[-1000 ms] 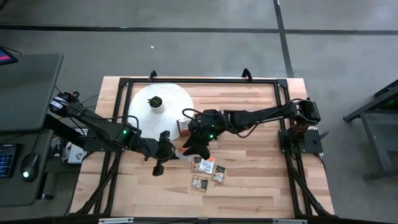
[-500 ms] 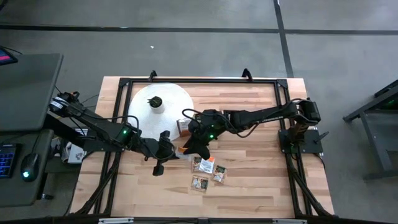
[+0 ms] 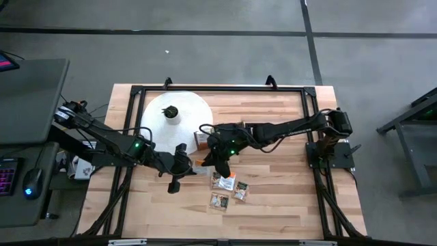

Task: Pick & Place Tea
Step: Put the white tea bag into the left section of the wooden organizer

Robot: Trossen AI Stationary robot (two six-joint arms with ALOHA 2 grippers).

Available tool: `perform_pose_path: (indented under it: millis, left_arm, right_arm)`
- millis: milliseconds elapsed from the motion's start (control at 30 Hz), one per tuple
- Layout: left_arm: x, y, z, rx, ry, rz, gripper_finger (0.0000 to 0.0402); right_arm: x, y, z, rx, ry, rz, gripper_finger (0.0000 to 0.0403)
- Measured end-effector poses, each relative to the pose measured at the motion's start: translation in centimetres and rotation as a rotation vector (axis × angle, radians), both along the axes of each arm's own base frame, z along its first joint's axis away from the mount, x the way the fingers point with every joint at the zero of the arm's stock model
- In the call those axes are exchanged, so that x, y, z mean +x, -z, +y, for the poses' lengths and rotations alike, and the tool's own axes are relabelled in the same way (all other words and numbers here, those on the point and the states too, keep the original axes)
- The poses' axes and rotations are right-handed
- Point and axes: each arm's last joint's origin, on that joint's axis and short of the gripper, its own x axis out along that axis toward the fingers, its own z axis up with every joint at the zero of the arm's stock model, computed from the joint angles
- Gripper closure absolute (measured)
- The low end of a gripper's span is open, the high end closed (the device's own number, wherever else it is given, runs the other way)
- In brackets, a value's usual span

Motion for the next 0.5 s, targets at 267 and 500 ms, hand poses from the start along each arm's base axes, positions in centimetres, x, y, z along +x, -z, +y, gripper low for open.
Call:
perform_pose_path:
  millis: [267, 500]
  left_arm:
    - [-0.1, -0.1, 0.1, 0.006, -0.01, -0.008, 0.0402]
    - [-0.8, -1.3, 0.6, 0.023, -0.06, -0.067, 0.0401]
  right_arm:
    - [-0.3, -0.6, 1.3, -0.105, 0.065, -0.047, 0.0395]
    - [-1.5, -2.5, 2.4, -0.202, 0.166, -0.109, 0.0395]
